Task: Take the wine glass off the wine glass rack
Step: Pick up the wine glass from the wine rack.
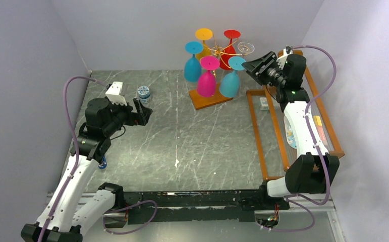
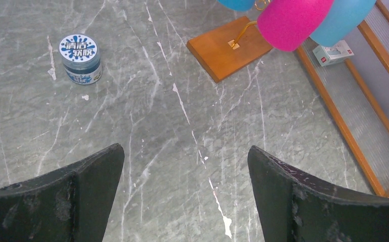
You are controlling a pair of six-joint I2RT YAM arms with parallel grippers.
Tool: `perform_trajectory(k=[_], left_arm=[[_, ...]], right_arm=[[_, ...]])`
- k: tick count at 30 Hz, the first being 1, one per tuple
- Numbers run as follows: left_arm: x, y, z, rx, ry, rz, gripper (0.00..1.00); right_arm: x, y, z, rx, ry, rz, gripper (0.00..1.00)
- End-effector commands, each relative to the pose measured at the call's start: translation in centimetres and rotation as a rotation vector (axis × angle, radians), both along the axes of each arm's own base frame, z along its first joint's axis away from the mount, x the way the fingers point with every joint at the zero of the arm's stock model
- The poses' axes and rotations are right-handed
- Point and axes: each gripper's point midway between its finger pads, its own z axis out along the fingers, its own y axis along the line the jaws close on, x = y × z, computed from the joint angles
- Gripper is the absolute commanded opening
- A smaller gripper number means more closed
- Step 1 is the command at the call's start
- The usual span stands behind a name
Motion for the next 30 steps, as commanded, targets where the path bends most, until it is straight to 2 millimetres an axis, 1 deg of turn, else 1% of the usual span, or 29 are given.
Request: perform_trajectory(k=[1,5,6,7,8,9,11,12,16,19,20,21,23,25,26,29,30], left_arm=[[0.1,0.4,1.9,0.001,-0.054,0.013,0.97],[0.1,0.1,2.0,-0.009,-0.06,-0.002,0.97],[0.1,0.1,2.1,-0.012,-0.061,0.001,0.97],[0.2,0.1,2.1,-0.017,-0.061,0.006,0.97],[0.3,0.1,2.1,-0.019,-0.059,0.007,0.97],[0.4,0.1,2.2,-0.02,-0.062,0.006,0.97],[0.5,0.1,2.3,-0.021,-0.065,0.012,0.97],[0.5,0.2,2.5,-0.025,-0.068,0.019,0.97],[0.3,0.2,3.4,-0.047,-0.097,0.023,0.97],[0.3,0.6,3.4,-0.041,-0.102,0.043,0.97],[0.3,0.7,3.4,-0.037,-0.101,0.045,0.97],[0.4,0.6,3.4,-0.034,-0.099,0.042,0.97],[0.5,0.6,3.3,-0.031,-0.097,0.041,0.97],[0.5,0.6,3.3,-0.034,-0.097,0.043,0.97],[0.6,0.6,3.4,-0.036,-0.095,0.043,0.97],[0.6,0.5,3.4,-0.03,-0.092,0.038,0.97],[0.6,0.6,3.5,-0.028,-0.093,0.04,0.97]], right_arm=[[0.4,0.4,1.9,0.048,-0.045,0.05,0.52],[1.3,0.2,0.8,0.063,-0.007,0.06,0.52],[1.5,0.2,0.6,0.07,-0.004,0.057,0.51],[1.7,0.1,0.4,0.078,0.001,0.056,0.47],[1.8,0.2,0.4,0.09,0.009,0.063,0.45],[1.9,0.4,0.4,0.098,0.008,0.076,0.44],[2.1,0.7,0.7,0.12,0.007,0.097,0.31],[2.2,0.8,0.9,0.127,0.005,0.105,0.28],[2.1,0.8,1.4,0.127,-0.006,0.112,0.27],[1.8,1.2,1.9,0.142,-0.014,0.138,0.26],[1.8,1.3,2.0,0.146,-0.012,0.143,0.22],[1.7,1.2,2.1,0.148,-0.011,0.142,0.2],[1.6,1.3,2.2,0.149,-0.009,0.139,0.2],[1.4,1.2,2.5,0.149,-0.012,0.136,0.12],[1.3,1.2,2.7,0.153,-0.012,0.136,0.11],[1.0,1.4,3.2,0.164,-0.018,0.148,0.02],[0.9,1.5,3.5,0.166,-0.02,0.15,0.02]])
